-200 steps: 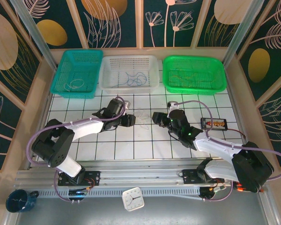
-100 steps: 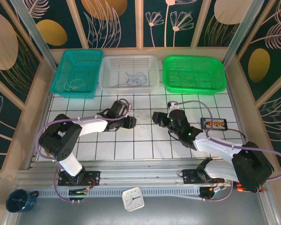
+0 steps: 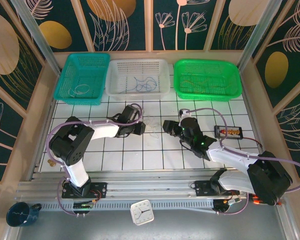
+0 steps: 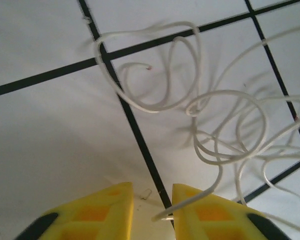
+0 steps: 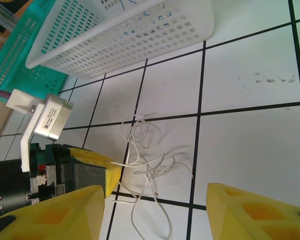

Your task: Untangle the cables

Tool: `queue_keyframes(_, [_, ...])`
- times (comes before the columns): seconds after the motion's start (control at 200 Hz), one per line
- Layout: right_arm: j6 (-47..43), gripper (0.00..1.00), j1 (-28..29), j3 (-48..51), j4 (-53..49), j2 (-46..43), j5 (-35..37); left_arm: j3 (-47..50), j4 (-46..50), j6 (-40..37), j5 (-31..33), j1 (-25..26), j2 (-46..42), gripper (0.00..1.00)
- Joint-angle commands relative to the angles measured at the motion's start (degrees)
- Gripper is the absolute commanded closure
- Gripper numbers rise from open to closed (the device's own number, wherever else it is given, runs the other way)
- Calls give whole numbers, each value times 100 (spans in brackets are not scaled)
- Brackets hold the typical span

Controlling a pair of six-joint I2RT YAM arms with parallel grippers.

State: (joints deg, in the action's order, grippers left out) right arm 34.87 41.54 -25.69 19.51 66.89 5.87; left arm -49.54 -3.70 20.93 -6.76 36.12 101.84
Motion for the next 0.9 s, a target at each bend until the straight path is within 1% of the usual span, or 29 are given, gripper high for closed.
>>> queue_keyframes(0.0, [-33,43,-41,-16,208,-73,-148,-119,28,-111,24,36,-89,91])
queue_keyframes(0.055, [-75,43,-36,-78,241,26,-228,-113,117,-128,41,38,-270,100])
queue_keyframes(0.22, [-232,43,-7,-295,398,349,-417,-234,595,-115,-5,36,-1068,100])
queue_keyframes(0.365, [-435,42,5,-433,618,541,-468,-577,949,3,-492,44,-1588,100])
queue_keyframes(0.38, [-451,41,10,-450,644,550,-594,-582,989,12,-553,43,-1621,100])
queue_keyframes(0.475, [-625,40,9,-537,746,594,-687,-978,1188,57,-861,36,-1750,100])
queue_keyframes(0.63, [-911,38,12,-606,870,534,-727,-1378,1405,166,-1186,40,-1850,100])
queue_keyframes(0.896, [-1200,36,14,-552,1323,543,-659,-1633,1134,886,-2003,36,-1999,100])
